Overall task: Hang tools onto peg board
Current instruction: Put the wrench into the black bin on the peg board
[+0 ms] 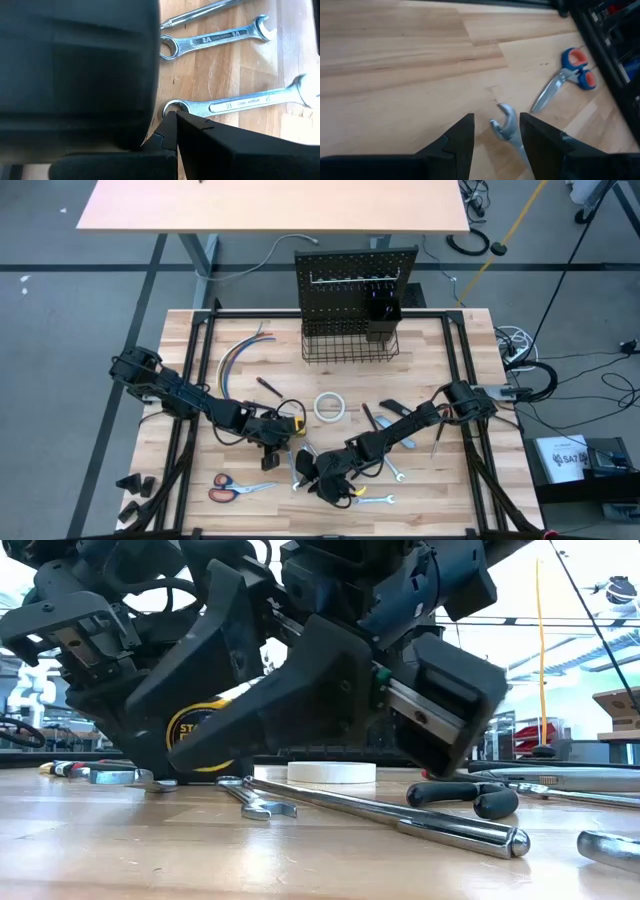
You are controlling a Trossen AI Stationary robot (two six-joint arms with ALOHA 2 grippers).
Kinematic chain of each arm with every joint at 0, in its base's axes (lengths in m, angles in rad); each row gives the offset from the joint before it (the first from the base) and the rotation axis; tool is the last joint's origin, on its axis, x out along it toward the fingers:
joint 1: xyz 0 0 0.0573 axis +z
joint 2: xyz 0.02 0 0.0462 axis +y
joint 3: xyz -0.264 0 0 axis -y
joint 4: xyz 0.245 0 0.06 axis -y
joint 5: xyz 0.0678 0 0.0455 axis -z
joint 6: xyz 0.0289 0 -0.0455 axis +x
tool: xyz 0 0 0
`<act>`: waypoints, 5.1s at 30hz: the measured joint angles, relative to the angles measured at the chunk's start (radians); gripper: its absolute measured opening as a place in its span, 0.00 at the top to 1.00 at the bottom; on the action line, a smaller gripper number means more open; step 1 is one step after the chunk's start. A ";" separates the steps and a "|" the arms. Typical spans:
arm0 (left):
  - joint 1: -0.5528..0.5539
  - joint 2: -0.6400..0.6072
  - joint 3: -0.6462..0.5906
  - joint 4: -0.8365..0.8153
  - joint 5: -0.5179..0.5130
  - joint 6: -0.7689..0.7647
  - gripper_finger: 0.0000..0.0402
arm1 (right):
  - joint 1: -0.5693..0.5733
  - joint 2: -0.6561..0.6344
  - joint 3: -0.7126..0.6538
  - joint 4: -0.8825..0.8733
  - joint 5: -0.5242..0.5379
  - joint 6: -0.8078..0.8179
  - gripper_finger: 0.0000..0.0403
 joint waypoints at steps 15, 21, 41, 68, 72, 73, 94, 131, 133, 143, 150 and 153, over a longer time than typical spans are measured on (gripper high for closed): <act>-0.030 0.000 -0.015 0.027 -0.040 -0.121 1.00 | -0.024 0.028 0.000 0.088 -0.087 -0.028 0.63; -0.032 0.000 -0.015 0.032 -0.051 -0.121 1.00 | -0.027 0.034 0.000 0.115 -0.087 -0.054 0.63; -0.033 0.001 -0.017 0.055 -0.104 -0.148 1.00 | -0.048 0.083 0.000 0.182 -0.110 0.005 0.63; -0.032 0.103 -0.014 0.227 -0.112 -0.170 1.00 | -0.066 0.059 -0.001 0.098 -0.114 0.119 0.83; -0.032 0.103 -0.014 0.227 -0.112 -0.172 1.00 | -0.066 -0.012 0.000 -0.020 0.000 0.180 0.82; -0.032 0.103 -0.014 0.227 -0.113 -0.172 1.00 | -0.066 -0.030 0.000 -0.057 0.020 0.182 0.81; -0.055 0.133 -0.016 0.346 -0.348 -0.252 1.00 | -0.088 -0.130 0.486 -1.075 0.068 1.570 0.81; -0.037 0.138 -0.014 0.286 -0.217 -0.252 1.00 | -0.031 -0.017 0.316 -0.803 0.095 1.503 1.00; -0.042 0.138 -0.014 0.286 -0.218 -0.253 1.00 | -0.028 -0.061 0.320 -0.798 0.103 1.465 0.99; -0.045 0.138 -0.014 0.287 -0.216 -0.279 1.00 | -0.032 -0.059 0.319 -0.756 0.275 1.575 0.71; -0.045 0.138 -0.014 0.288 -0.215 -0.278 1.00 | -0.061 -0.014 0.317 -0.774 0.140 1.714 0.51; -0.045 0.138 -0.014 0.288 -0.215 -0.278 1.00 | -0.060 -0.005 0.317 -0.777 0.134 1.717 0.49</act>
